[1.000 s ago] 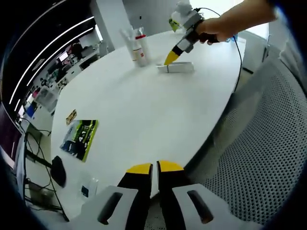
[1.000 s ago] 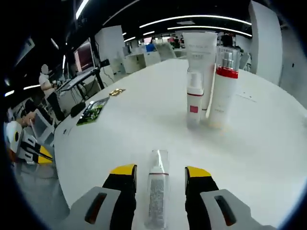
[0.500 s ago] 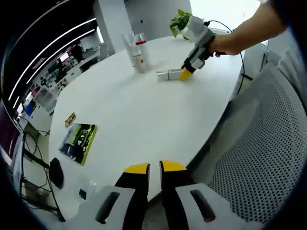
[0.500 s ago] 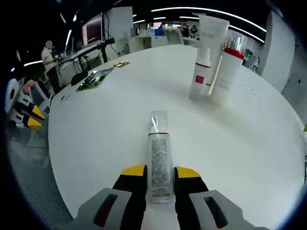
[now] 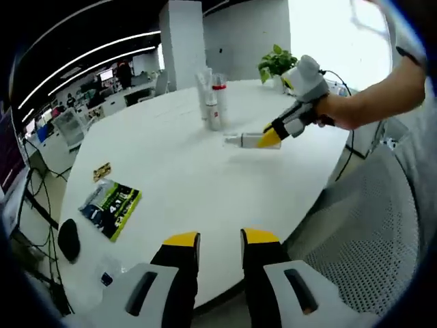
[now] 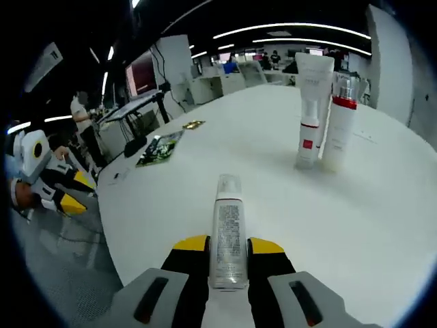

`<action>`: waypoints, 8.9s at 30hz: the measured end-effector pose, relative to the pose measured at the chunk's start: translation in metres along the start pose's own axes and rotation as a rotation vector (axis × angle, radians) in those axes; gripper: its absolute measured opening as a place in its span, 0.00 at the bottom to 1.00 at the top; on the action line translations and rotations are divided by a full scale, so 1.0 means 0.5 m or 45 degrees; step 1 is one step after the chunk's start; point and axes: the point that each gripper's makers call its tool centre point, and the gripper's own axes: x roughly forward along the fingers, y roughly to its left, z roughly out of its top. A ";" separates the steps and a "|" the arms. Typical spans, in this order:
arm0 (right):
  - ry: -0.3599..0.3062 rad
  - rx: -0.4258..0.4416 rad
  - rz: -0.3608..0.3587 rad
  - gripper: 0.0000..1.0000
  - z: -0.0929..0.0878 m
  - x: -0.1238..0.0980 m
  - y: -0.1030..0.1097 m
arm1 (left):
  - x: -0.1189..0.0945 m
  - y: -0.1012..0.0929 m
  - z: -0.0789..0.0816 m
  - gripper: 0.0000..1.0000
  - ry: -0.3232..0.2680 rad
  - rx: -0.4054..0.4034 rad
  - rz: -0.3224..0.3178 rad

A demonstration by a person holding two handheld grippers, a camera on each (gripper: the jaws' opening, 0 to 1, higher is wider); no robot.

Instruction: Arrange the skincare products in the storage area until every visible bottle or jar stands upright without overlapping.

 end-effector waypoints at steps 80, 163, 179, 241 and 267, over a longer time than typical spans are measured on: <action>0.068 -0.438 0.408 0.12 0.053 -0.005 0.381 | -0.021 0.020 0.109 0.15 -0.483 -1.223 -0.233; 0.190 0.423 1.218 0.14 0.090 -0.117 0.448 | -0.063 -0.054 0.186 0.22 -0.642 -1.300 -0.716; 0.098 0.441 1.092 0.14 0.090 -0.094 0.423 | -0.058 -0.035 0.171 0.19 -0.610 -1.225 -0.568; 0.052 -0.043 0.896 0.17 0.081 -0.056 0.425 | -0.029 -0.054 0.143 0.17 -0.474 -1.132 -0.505; 0.087 -0.212 0.681 0.12 0.072 -0.024 0.405 | -0.016 -0.014 0.126 0.18 -0.494 -1.025 -0.295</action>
